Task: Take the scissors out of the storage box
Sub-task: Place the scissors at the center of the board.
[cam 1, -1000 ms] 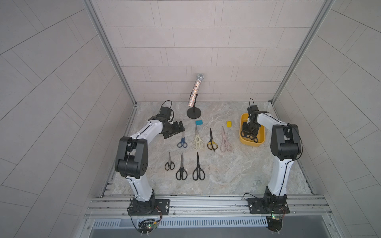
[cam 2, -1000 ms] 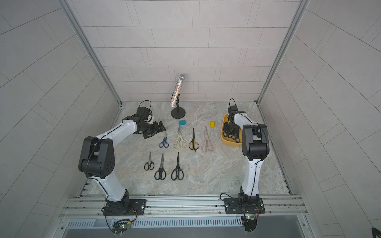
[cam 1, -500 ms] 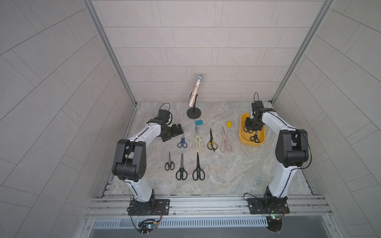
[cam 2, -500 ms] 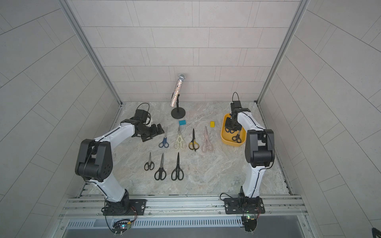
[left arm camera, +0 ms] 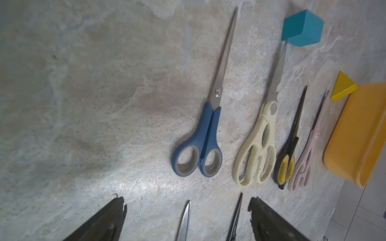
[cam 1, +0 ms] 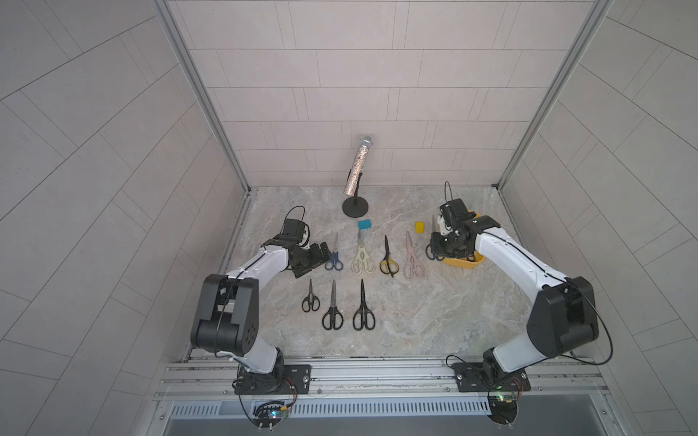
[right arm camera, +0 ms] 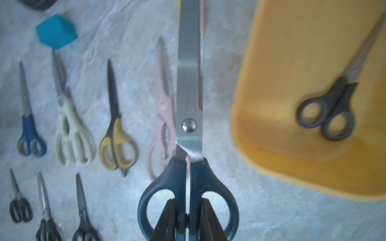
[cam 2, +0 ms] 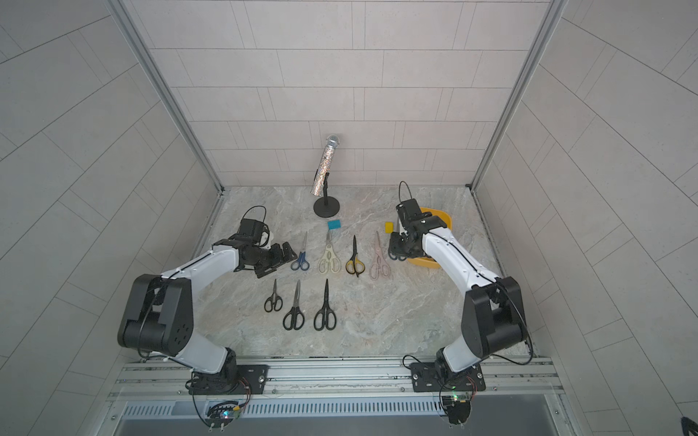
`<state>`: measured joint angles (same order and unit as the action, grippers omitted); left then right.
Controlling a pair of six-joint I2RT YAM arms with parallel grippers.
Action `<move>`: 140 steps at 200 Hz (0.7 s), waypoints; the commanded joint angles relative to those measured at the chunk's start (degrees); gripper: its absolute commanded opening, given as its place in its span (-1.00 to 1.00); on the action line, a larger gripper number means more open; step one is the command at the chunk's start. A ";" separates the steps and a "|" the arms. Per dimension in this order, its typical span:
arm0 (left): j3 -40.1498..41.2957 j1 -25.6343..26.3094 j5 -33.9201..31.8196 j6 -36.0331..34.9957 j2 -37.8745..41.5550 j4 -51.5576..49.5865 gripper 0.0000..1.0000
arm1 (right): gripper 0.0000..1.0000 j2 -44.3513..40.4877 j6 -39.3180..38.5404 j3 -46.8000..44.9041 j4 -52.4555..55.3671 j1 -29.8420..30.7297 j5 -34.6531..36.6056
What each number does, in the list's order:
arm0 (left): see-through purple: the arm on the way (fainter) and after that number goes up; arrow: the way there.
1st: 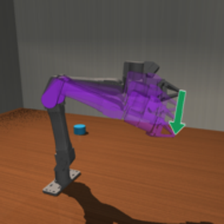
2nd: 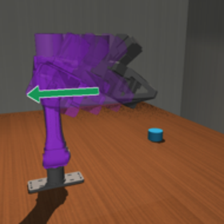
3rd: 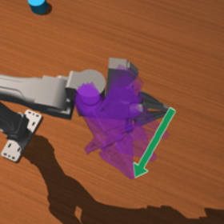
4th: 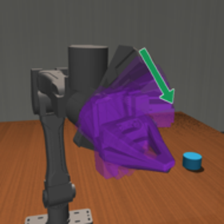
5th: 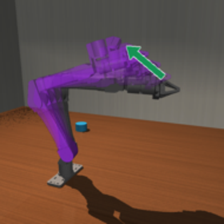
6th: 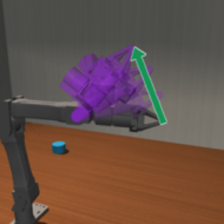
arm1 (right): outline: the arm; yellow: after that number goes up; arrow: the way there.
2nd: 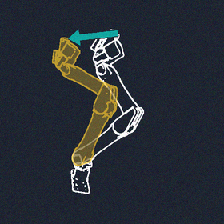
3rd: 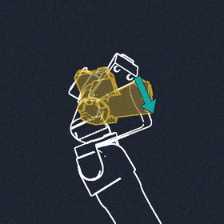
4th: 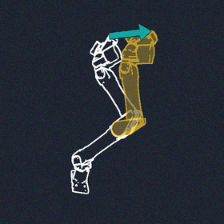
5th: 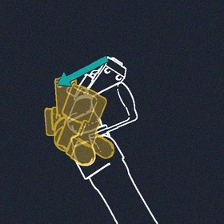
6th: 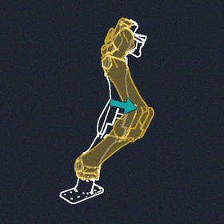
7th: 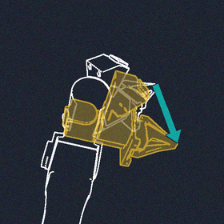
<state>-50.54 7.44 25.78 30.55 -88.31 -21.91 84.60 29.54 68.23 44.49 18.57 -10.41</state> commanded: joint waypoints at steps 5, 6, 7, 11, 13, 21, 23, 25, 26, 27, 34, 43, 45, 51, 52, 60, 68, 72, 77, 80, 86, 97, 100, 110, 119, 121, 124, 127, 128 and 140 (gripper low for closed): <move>4.24 -0.36 1.11 1.35 4.06 3.87 1.00 | -1.00 -7.20 8.83 -6.01 0.22 7.77 1.53; 4.36 -0.34 1.11 1.35 4.13 3.92 1.00 | -1.00 -7.44 9.07 -6.18 0.15 8.13 1.54; 4.51 -0.38 1.11 1.36 4.25 3.95 1.00 | -1.00 -7.70 9.28 -6.40 0.07 8.41 1.54; 4.98 -0.33 1.20 1.45 4.74 3.98 1.00 | -1.00 -8.41 9.92 -7.05 -0.01 9.35 1.66; 5.18 -0.33 1.13 1.38 5.04 3.98 1.00 | -1.00 -9.03 10.64 -7.58 -0.02 10.31 1.89; 6.14 -0.36 1.37 1.50 6.15 3.90 1.00 | -1.00 -10.72 12.56 -9.28 -0.17 12.83 2.57; 6.27 -0.33 1.38 1.48 6.43 3.89 1.00 | -1.00 -11.11 12.98 -9.79 -0.43 13.47 2.65; 6.56 -0.33 1.38 1.50 6.76 3.89 1.00 | -1.00 -11.43 13.46 -10.31 -0.74 14.10 2.67; 6.62 -0.37 1.38 1.52 6.89 3.89 1.00 | -1.00 -11.62 13.58 -10.44 -0.90 14.42 2.63; 6.74 -0.35 1.42 1.53 7.04 3.89 1.00 | -1.00 -11.81 13.82 -10.77 -1.08 14.71 2.57; 7.45 -0.37 1.53 1.61 8.12 4.02 1.00 | -1.00 -12.69 15.06 -12.57 -2.33 16.91 1.89; 8.08 -0.23 1.72 1.82 9.35 3.77 1.00 | -1.00 -13.32 16.60 -13.99 -2.59 19.77 1.75; 8.24 -0.26 1.79 1.80 9.55 3.69 1.00 | -1.00 -13.39 16.95 -14.24 -2.46 20.42 1.94; 8.48 -0.32 2.02 1.81 10.26 3.50 1.00 | -1.00 -13.50 17.88 -14.95 -2.15 22.14 2.50; 8.55 -0.32 2.09 1.81 10.35 3.48 1.00 | -1.00 -13.54 18.03 -15.05 -2.01 22.53 2.59; 8.67 -0.25 2.53 1.88 11.08 2.99 1.00 | -1.00 -13.67 19.15 -16.07 -2.08 24.85 2.93; 8.84 -0.15 3.18 2.05 11.60 2.75 1.00 | -1.00 -13.67 20.40 -17.10 -2.70 26.97 2.99; 8.90 -0.15 3.58 2.11 11.82 2.71 1.00 | -1.00 -13.63 20.89 -17.69 -3.19 27.88 2.83; 9.01 -0.15 4.17 2.28 12.05 2.66 1.00 | -1.00 -13.56 21.54 -18.29 -3.77 28.96 2.61; 9.05 -0.10 4.43 2.36 12.17 2.60 1.00 | -1.00 -13.50 21.98 -18.65 -3.94 29.55 2.59; 9.10 0.01 5.15 2.55 12.40 2.51 1.00 | -1.00 -13.35 22.82 -19.31 -4.21 30.51 2.75; 9.08 0.21 5.68 2.69 12.95 2.01 1.00 | -1.00 -13.10 24.56 -20.74 -5.17 31.71 2.53; 9.14 0.23 5.75 2.76 13.13 1.85 1.00 | -1.00 -12.99 25.12 -21.15 -5.50 31.97 2.44; 9.39 0.38 5.69 2.76 13.85 1.59 1.00 | -1.00 -12.94 26.76 -22.57 -7.07 32.52 2.42; 9.75 0.42 5.47 2.98 14.45 1.51 1.00 | -1.00 -12.78 27.97 -23.85 -9.42 32.80 2.22; 9.80 0.46 5.43 3.04 14.58 1.45 1.00 | -1.00 -12.72 28.19 -24.09 -9.88 32.84 2.13; 9.98 0.41 5.42 3.17 14.76 1.48 1.00 | -1.00 -12.60 28.59 -24.42 -10.71 32.85 1.96; 10.03 0.50 5.42 3.12 14.89 1.47 1.00 | -1.00 -12.18 29.01 -24.56 -11.55 32.85 1.79; 10.07 0.53 5.42 3.21 14.91 1.45 1.00 | -1.00 -12.09 29.09 -24.68 -11.72 32.85 1.75; 10.29 0.49 5.41 3.32 15.12 1.43 1.00 | -1.00 -10.28 30.02 -25.16 -14.40 32.98 0.62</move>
<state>-41.19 7.55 30.61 33.36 -74.76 -19.90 72.07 54.94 44.23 36.58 51.11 -9.61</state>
